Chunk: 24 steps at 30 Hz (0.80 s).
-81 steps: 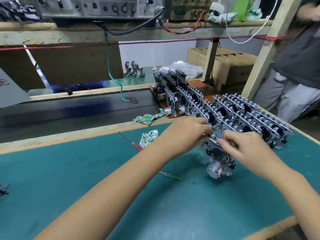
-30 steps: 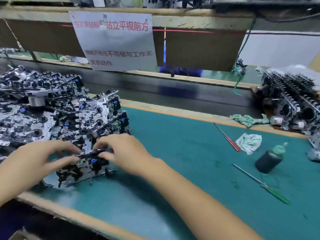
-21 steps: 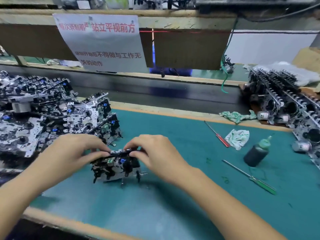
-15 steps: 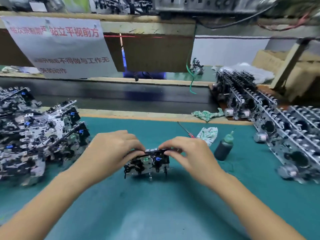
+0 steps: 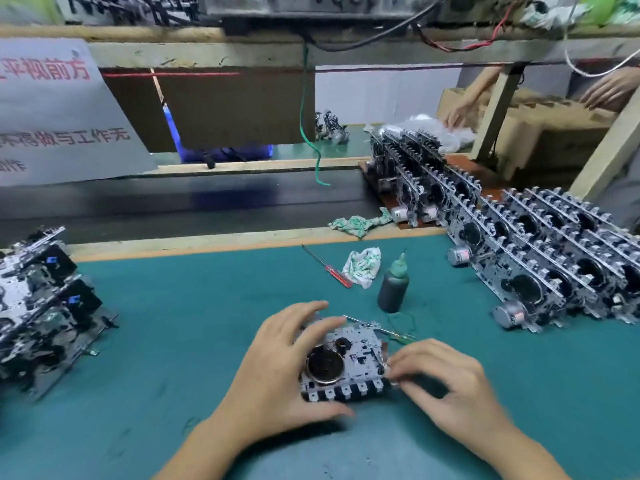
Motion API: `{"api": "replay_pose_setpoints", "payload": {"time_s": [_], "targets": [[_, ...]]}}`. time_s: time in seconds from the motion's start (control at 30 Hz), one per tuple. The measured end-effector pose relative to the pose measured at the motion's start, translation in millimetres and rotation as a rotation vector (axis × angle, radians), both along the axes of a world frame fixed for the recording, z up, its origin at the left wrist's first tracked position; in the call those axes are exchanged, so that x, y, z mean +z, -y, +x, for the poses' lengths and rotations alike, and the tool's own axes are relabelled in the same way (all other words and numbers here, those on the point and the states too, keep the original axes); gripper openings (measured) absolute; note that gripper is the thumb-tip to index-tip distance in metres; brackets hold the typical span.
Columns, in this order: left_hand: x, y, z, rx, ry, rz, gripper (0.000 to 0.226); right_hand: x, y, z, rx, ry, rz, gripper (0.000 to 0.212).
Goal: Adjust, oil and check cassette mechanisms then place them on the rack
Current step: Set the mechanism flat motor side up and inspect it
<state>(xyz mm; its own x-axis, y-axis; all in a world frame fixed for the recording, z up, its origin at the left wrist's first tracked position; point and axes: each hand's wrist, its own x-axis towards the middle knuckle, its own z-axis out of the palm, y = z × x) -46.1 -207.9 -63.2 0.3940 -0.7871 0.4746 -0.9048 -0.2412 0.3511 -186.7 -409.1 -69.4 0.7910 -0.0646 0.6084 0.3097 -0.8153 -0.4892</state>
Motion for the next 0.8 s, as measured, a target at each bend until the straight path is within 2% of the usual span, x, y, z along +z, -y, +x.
{"api": "replay_pose_setpoints", "payload": {"time_s": [0.07,0.13,0.33,0.47,0.6,0.7,0.8], "targets": [[-4,-6,1,-0.031,-0.193,0.14,0.106,-4,-1,-5,0.007,-0.056,-0.027,0.018],[-6,-12,6,-0.049,-0.249,0.16,0.111,-6,0,-6,-0.006,-0.083,-0.043,0.019],[-3,-17,10,-0.051,-0.299,0.167,0.101,-6,3,-8,-0.037,-0.05,0.091,0.023],[-2,-18,11,-0.068,-0.339,0.168,0.099,-6,4,-8,-0.146,-0.001,0.208,0.024],[-1,-18,13,-0.062,-0.379,0.176,0.097,-6,1,-5,-0.197,-0.021,0.229,0.029],[-4,-19,13,-0.047,-0.438,0.19,0.112,-6,-1,-2,-0.209,-0.056,0.23,0.026],[-7,-15,7,-0.008,-0.366,0.234,0.125,-6,-3,-1,-0.22,-0.082,0.229,0.025]]}}
